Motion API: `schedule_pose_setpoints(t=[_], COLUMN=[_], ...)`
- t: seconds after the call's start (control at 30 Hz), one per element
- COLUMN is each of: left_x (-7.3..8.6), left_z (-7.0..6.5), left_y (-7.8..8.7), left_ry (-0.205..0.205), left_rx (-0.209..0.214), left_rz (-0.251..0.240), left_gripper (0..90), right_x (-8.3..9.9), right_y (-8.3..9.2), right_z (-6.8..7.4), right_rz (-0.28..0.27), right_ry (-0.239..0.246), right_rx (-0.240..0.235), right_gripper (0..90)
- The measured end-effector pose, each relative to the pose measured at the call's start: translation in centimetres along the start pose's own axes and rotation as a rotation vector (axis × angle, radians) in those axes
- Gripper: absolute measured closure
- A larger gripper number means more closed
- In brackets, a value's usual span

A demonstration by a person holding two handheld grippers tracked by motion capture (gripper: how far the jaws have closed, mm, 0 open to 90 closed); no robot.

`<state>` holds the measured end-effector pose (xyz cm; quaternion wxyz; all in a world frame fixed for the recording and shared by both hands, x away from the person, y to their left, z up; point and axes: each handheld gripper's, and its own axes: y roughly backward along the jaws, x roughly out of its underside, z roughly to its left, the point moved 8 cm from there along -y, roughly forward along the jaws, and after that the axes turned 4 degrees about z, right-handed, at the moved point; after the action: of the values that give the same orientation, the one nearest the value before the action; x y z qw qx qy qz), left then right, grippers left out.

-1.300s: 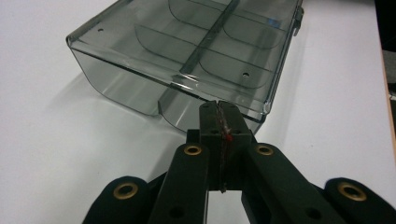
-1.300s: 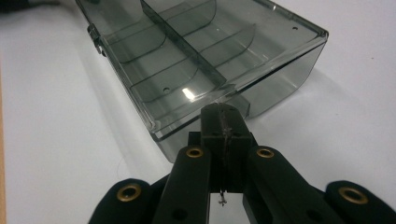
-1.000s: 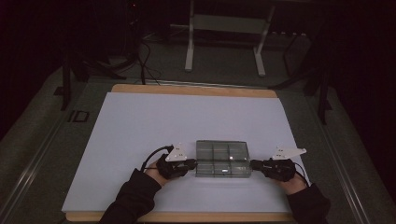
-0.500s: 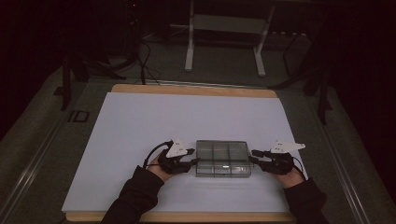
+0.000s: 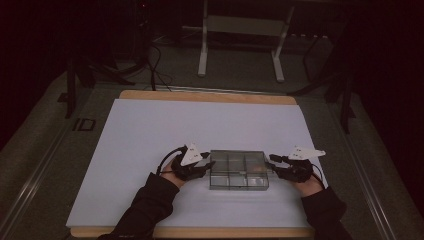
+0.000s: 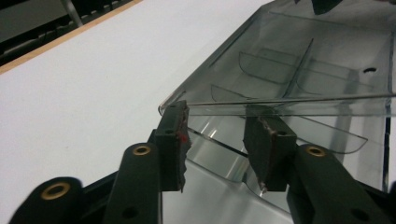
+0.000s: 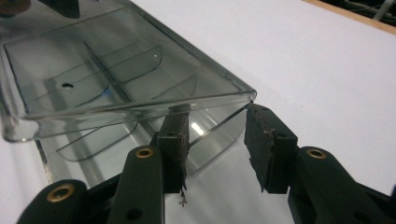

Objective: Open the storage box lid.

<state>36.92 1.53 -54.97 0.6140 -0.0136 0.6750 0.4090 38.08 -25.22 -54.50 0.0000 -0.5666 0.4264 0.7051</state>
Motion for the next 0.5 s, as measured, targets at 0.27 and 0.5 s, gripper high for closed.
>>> schedule_pose_setpoints(t=[0.27,0.5], left_x=[-0.34,-0.76], left_z=[0.36,0.73], left_y=[-0.37,-0.72], left_ry=[0.007,0.026], left_rx=[-0.002,-0.014], left_rz=[-0.011,-0.026], left_gripper=[65.8,67.7], right_x=[-0.47,-0.76], right_y=[-0.22,-0.53], right_z=[-0.28,-0.44], right_rz=[-0.003,-0.003], right_ry=[0.013,0.008], right_rx=[0.02,0.02], right_gripper=[63.8,71.5])
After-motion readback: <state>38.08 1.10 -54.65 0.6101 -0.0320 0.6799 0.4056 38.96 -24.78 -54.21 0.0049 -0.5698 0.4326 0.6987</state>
